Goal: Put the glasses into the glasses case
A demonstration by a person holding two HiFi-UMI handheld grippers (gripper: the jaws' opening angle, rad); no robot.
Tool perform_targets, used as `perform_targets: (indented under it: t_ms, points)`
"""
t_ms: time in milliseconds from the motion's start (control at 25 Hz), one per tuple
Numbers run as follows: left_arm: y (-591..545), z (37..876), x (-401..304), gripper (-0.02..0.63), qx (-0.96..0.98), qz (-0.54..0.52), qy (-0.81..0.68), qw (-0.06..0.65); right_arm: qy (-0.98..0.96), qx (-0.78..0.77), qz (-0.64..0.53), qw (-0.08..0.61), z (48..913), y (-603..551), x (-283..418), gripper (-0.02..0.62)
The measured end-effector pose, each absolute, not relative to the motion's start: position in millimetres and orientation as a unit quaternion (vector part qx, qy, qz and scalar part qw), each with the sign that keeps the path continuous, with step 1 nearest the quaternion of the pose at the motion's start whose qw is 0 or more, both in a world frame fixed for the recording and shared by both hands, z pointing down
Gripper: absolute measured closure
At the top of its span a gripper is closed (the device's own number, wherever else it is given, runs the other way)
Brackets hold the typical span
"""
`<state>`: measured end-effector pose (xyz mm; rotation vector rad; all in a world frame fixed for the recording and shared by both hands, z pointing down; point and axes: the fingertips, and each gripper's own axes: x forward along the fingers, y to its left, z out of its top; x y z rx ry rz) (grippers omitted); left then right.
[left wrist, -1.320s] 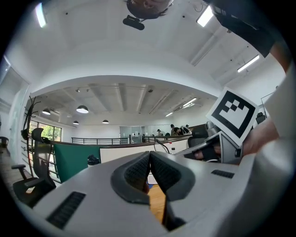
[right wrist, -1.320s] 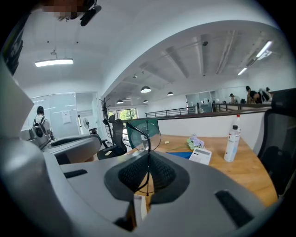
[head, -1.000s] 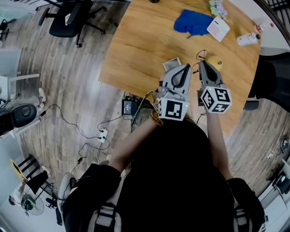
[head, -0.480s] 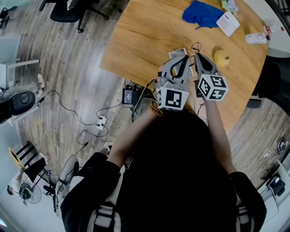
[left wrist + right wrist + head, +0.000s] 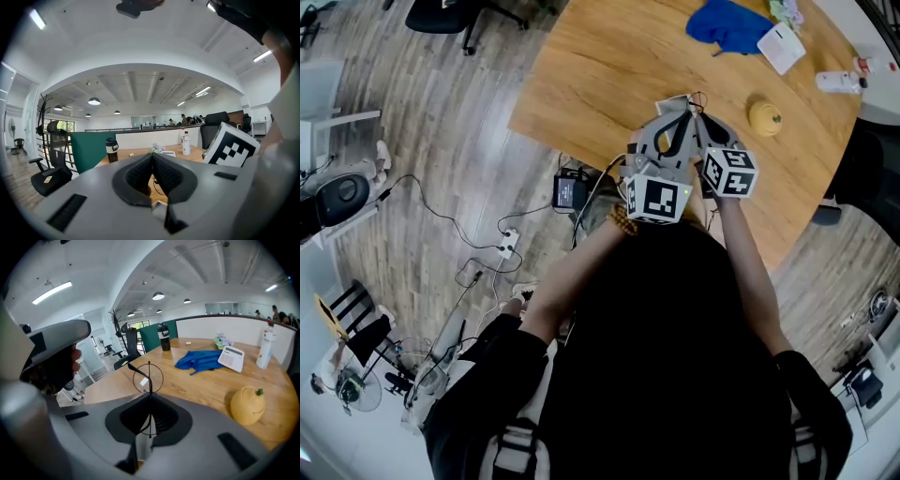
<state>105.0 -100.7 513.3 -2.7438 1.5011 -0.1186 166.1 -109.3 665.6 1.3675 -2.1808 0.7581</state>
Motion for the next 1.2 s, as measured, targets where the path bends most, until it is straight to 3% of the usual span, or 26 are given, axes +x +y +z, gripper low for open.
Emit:
perform_targets:
  t_ms: [1200]
  points:
    - [-103.2, 521.8, 79.9, 0.586, -0.866, -0.049, 0.498, -0.008, -0.754, 0.465, 0.340, 0.314, 753.8, -96.6, 150.0, 0.577]
